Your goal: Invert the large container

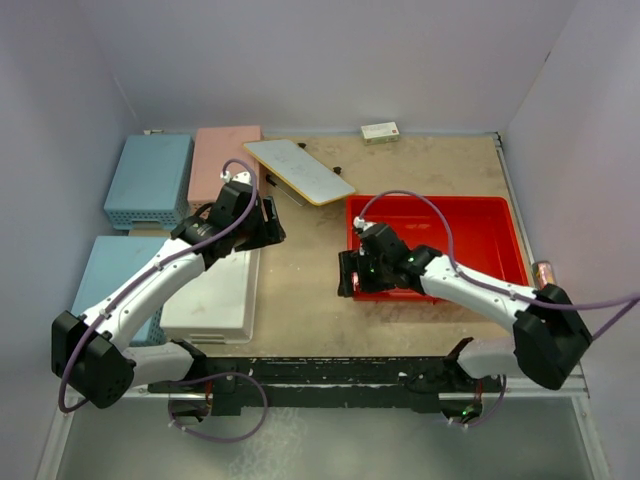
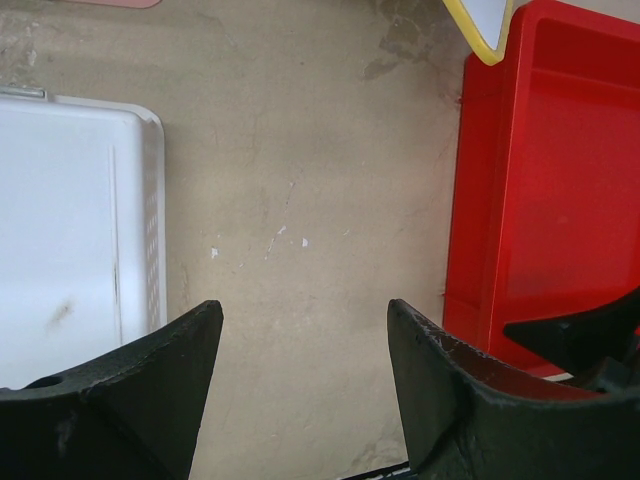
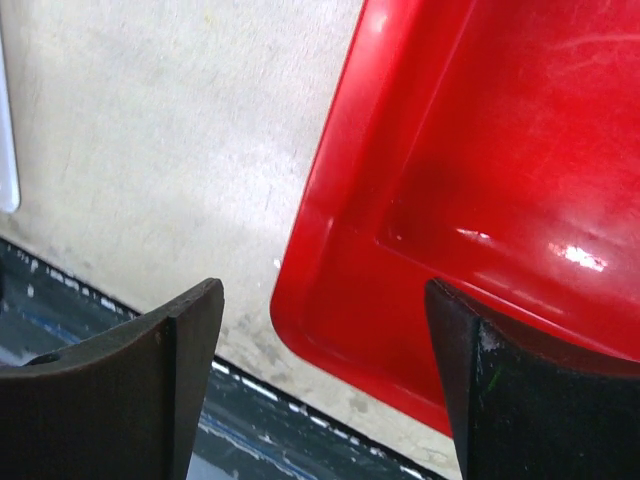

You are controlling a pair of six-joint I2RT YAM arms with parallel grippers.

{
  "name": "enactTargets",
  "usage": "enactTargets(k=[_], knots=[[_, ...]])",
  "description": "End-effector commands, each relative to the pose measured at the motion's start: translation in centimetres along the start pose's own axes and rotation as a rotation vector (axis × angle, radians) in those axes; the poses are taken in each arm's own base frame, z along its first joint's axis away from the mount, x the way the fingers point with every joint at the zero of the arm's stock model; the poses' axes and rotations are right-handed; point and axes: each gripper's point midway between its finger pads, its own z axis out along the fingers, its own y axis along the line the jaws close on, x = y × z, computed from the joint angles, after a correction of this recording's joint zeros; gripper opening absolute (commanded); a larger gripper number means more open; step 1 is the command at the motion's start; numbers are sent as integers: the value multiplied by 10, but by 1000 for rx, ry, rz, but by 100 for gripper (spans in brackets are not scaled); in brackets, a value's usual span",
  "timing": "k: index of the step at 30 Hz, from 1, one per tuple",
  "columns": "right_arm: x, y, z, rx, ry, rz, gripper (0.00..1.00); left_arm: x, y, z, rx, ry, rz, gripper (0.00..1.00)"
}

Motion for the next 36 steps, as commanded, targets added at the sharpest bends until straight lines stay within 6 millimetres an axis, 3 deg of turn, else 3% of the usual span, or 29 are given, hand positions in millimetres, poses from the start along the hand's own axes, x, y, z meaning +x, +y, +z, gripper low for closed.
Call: enactTargets(k=[1,3,6,9,12,14,16,18,21,26,29,36], knots=[[-38,-2,9,138,-124,60,79,-10,-10,-3,33,-41,-13,65],[-42,-12,21,210,-131,85,74,-10,-10,-2,31,-39,-13,64],[-66,-14,32,280,-172,117,69,-9,-9,-4,30,-35,-14,64],[-70,-22,44,361,-146,138,64,-11,-9,-10,29,-40,-13,64],[-79,-27,45,414,-160,135,57,-14,-7,-17,20,-54,-10,64],[-89,-23,40,410,-186,134,43,-14,-5,-19,14,-57,-9,64],[-96,-15,31,377,-202,122,18,-12,-4,-19,13,-55,-11,64],[-98,-6,19,334,-208,114,0,-10,-3,-17,18,-53,-13,64],[-94,1,-2,297,-199,112,0,-8,-4,-15,25,-49,-13,64],[-86,21,-55,162,-218,111,0,-15,-7,-22,33,-72,-4,64],[-92,35,-94,81,-271,106,0,-19,-4,-25,20,-88,5,65],[-118,98,-162,-225,-366,117,0,-18,0,-28,10,-98,-7,64]])
